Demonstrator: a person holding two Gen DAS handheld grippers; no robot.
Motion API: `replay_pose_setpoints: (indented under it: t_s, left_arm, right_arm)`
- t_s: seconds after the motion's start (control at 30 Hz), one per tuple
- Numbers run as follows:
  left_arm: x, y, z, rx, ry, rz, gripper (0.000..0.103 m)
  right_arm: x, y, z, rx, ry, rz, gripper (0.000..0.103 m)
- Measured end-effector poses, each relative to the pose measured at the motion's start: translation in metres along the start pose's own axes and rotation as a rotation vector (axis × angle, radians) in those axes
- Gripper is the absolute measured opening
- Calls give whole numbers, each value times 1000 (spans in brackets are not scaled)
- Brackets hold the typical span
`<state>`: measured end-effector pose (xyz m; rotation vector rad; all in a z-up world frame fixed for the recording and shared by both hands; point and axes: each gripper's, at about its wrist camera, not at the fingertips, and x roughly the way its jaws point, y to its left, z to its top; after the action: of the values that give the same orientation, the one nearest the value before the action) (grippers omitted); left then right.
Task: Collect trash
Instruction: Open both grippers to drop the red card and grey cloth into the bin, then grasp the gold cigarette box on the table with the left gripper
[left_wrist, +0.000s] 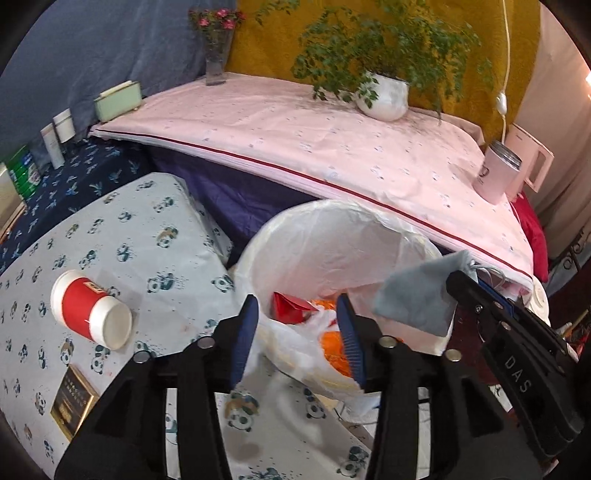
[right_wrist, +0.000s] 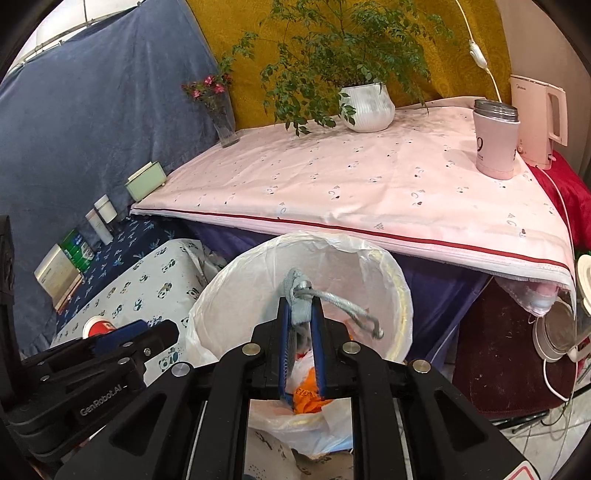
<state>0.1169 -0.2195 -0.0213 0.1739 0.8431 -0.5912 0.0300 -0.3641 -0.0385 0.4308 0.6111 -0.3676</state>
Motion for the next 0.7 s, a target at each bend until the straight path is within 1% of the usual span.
replay_pose_setpoints:
  t_s: [0.03, 0.1, 0.17, 0.2, 0.27, 0.3, 0.33, 0.4, 0.6, 0.7]
  left_arm:
    - [-1, 4, 0, -9, -4, 8, 52]
    - [-4, 11, 0, -32, -13, 23, 58]
    - [-7, 17, -1, -44, -20, 28, 60]
    - [-7, 19, -1, -47, -21, 33, 62]
    - [-11, 26, -3, -60, -28, 44, 67]
    - [-13, 29, -4, -66, -31, 49, 71]
    - [-16, 33, -6, -76, -37, 53, 73]
    - [-21, 41, -9, -88, -39, 60, 74]
    - [-36, 70, -20, -131, -47, 99, 80]
    - [-46, 85, -26, -154, -54, 117, 81]
  right_arm:
    - [1, 3, 0, -4, 0, 2, 17]
    - [3, 7, 0, -8, 2, 4, 19]
    - [3, 12, 0, -10, 2, 11, 23]
    - [2, 15, 0, -14, 1, 14, 25]
    - [-1, 21, -1, -24, 2, 22, 26]
    - [-3, 25, -1, -27, 1, 27, 28]
    - [-4, 29, -2, -31, 0, 32, 29]
    - [-9, 40, -4, -45, -7, 43, 37]
    - [-17, 72, -11, -83, 0, 80, 38]
    - [-20, 87, -16, -102, 7, 98, 38]
